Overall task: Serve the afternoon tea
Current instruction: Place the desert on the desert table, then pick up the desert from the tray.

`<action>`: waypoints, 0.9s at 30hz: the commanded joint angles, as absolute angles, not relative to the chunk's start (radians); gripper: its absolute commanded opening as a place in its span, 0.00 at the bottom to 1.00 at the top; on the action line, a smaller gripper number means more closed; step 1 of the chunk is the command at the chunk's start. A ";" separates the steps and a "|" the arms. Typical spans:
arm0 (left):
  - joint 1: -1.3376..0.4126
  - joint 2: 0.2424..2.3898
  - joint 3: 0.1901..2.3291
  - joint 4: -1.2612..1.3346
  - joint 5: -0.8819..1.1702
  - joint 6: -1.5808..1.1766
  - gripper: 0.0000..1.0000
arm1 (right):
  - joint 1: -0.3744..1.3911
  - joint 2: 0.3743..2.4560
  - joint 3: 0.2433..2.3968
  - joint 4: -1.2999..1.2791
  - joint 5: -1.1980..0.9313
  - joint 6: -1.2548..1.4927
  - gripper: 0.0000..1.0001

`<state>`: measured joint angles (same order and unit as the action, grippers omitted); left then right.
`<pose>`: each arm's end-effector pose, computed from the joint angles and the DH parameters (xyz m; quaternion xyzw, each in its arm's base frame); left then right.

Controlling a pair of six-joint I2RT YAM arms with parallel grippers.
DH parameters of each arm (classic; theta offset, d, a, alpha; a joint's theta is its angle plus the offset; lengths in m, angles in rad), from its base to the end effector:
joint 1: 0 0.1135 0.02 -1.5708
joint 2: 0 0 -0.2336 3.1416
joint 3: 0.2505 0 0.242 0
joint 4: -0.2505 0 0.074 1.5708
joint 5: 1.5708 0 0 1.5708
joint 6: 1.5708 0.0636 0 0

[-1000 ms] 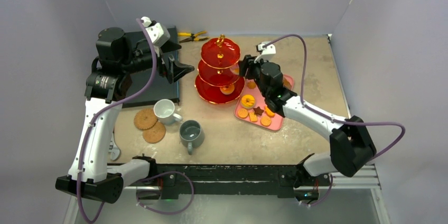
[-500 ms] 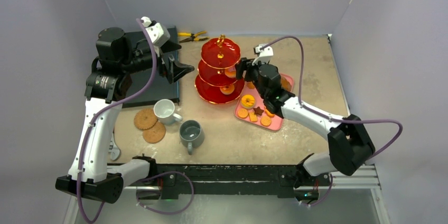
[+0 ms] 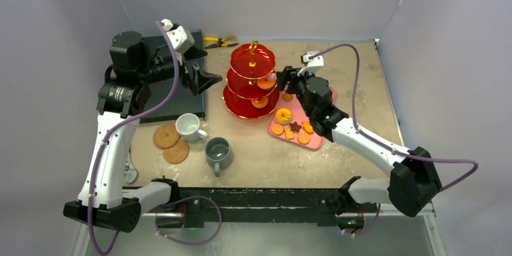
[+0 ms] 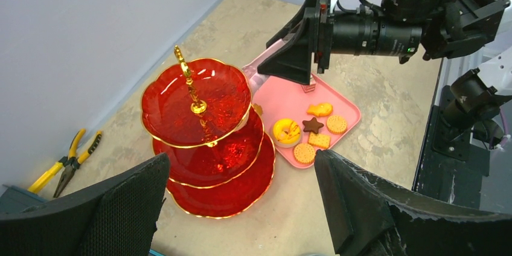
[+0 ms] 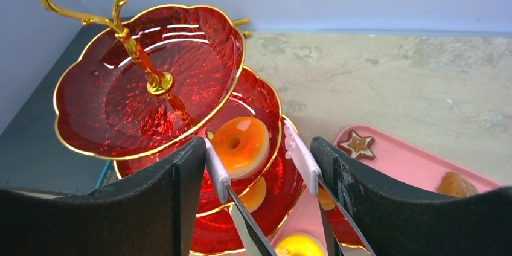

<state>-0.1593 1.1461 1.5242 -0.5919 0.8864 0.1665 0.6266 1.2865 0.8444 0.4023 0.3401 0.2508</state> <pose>0.2204 -0.0853 0.4444 0.3796 0.6503 -0.3318 0.5682 0.2764 0.1739 0.2863 -0.0175 0.7200 0.1796 0.6701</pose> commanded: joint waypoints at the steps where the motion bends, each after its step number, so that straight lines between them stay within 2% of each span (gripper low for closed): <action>1: -0.158 1.141 1.549 -0.563 0.908 0.152 0.90 | 0.610 1.236 0.842 0.341 0.421 0.274 0.65; 13: -0.158 1.139 1.533 -0.568 0.911 0.151 0.90 | 0.581 1.137 0.775 0.024 0.553 0.453 0.64; 19: -0.159 1.141 1.530 -0.560 0.911 0.149 0.90 | 0.553 1.177 0.802 -0.157 0.658 0.555 0.64; 27: -0.158 1.144 1.519 -0.544 0.921 0.139 0.90 | 0.508 1.206 0.792 -0.261 0.739 0.654 0.65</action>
<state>-0.1593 1.1461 1.5238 -0.5900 0.8932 0.1574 0.5255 1.2121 0.7788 -0.1963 0.6571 0.5720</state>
